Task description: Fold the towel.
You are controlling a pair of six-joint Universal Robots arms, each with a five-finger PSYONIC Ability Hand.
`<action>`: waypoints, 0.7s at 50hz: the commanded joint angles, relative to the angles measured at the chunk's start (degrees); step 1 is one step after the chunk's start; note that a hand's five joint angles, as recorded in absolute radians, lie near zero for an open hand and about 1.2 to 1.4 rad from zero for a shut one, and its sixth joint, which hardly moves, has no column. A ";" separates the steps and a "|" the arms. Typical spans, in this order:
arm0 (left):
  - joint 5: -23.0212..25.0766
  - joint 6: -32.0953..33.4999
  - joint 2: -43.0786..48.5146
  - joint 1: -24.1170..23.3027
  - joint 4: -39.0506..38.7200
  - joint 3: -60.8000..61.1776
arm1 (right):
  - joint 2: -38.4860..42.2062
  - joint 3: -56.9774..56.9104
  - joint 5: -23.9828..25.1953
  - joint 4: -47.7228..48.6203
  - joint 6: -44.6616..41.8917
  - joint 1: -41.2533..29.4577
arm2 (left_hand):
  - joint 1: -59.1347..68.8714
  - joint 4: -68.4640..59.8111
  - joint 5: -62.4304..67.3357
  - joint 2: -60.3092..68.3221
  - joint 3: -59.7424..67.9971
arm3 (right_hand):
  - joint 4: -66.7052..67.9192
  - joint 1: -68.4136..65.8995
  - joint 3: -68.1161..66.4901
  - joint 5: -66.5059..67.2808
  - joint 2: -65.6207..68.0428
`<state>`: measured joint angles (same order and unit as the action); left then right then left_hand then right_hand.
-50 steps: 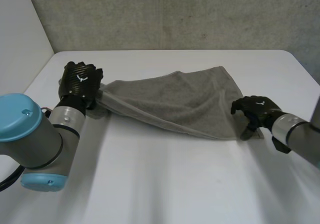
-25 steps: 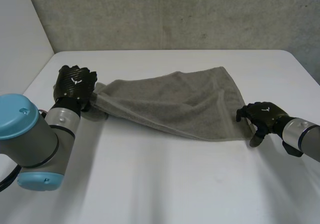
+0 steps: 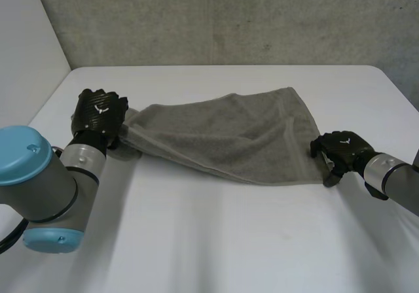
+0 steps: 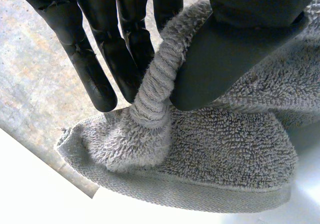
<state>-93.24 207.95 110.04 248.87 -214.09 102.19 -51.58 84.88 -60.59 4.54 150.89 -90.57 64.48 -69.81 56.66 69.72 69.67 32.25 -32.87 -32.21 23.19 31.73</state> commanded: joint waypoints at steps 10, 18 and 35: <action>-0.01 0.00 0.00 -0.05 -0.01 0.11 | 0.95 -0.69 -1.98 4.07 0.37 -0.04 | 15.52 -10.19 13.34 10.28 10.33 | 2.73 -2.11 -2.77 1.79 3.25; -0.01 0.00 0.00 -0.13 -0.01 0.20 | 1.13 -1.04 -2.51 4.77 0.46 -0.31 | 15.52 -10.19 13.34 10.28 10.33 | 2.90 -2.27 -2.94 1.96 3.42; -0.01 -0.09 0.00 -0.22 -0.01 0.20 | 1.92 -1.12 -2.69 7.23 0.81 -1.89 | 15.52 -10.19 13.34 10.28 10.33 | 5.42 -4.80 -5.46 4.48 5.94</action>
<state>-93.25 207.86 110.04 248.65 -214.09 102.39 -49.63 83.84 -63.22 11.34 151.54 -92.06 64.48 -69.81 56.66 69.72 69.67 36.28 -36.55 -36.41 24.42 35.31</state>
